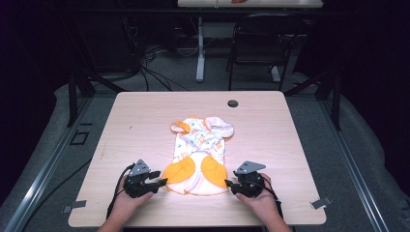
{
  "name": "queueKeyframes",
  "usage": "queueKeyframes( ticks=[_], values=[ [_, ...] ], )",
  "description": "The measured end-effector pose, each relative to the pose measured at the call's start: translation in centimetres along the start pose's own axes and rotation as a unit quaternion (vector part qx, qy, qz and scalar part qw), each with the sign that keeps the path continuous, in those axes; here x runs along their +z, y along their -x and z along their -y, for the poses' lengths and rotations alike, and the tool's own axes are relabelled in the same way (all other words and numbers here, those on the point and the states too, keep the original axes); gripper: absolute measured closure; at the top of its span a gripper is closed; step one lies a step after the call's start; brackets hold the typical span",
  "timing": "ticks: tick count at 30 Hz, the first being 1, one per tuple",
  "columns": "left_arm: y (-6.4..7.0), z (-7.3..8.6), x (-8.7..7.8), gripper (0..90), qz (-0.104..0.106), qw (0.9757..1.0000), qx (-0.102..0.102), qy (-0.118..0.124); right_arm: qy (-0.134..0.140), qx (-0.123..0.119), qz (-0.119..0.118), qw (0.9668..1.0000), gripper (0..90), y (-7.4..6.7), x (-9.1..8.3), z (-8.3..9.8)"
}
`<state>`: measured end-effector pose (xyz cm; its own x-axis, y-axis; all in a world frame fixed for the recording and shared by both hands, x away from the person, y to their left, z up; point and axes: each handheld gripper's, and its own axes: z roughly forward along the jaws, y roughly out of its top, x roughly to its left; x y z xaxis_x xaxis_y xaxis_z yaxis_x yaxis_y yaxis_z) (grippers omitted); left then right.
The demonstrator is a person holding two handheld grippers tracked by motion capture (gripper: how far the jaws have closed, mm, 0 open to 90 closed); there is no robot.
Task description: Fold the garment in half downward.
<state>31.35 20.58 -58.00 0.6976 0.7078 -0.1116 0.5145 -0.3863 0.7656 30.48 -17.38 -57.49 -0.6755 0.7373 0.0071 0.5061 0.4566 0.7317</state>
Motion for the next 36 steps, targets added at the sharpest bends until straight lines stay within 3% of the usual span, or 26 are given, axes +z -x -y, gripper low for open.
queueKeyframes(
  ticks=[8, 11, 14, 18, 19, 23, 29, 32, 36],
  values=[
    [-0.1, -0.5, 0.4, 54.8, -0.004, 1.0, 0.0, -0.005, -0.002, 0.006, -0.013, 0.9999, 61.4, -0.1, 0.1, -0.3],
    [-0.3, -1.0, 0.8, 64.0, -0.007, 0.9998, 0.007, -0.015, -0.006, 0.007, -0.02, 0.9998, 67.5, 0.1, 0.1, -1.0],
    [-0.3, -1.3, 1.0, 68.8, -0.001, 0.9999, -0.001, -0.016, -0.008, 0.006, -0.017, 0.9998, 70.3, 0.2, 0.2, -1.5],
    [-0.3, -2.3, 1.8, 72.8, 0.0, 0.9997, 0.011, -0.021, -0.016, 0.001, -0.018, 0.9997, 78.4, 0.3, 0.7, -2.2],
    [-0.4, -3.0, 2.3, 74.3, 0.004, 0.9998, 0.009, -0.019, -0.025, -0.016, -0.011, 0.9995, 81.6, 0.2, 1.0, -2.7],
    [-0.3, -4.7, 3.5, 78.7, 0.006, 0.9995, 0.023, -0.019, -0.021, -0.022, -0.005, 0.9995, 86.4, 0.3, 1.4, -3.9],
    [-0.2, -6.1, 5.3, 85.5, -0.006, 0.9985, 0.043, -0.033, -0.017, -0.009, -0.001, 0.9998, 89.5, 0.7, 2.4, -5.0],
    [-0.6, -5.9, 6.0, 87.7, -0.007, 0.9981, 0.037, -0.049, -0.021, 0.0, 0.0, 0.9998, 89.6, 0.9, 3.4, -5.2],
    [-0.9, -5.8, 6.2, 89.5, -0.006, 0.9983, 0.028, -0.051, -0.033, -0.001, 0.001, 0.9994, 89.7, 0.8, 4.2, -5.3]
  ],
)
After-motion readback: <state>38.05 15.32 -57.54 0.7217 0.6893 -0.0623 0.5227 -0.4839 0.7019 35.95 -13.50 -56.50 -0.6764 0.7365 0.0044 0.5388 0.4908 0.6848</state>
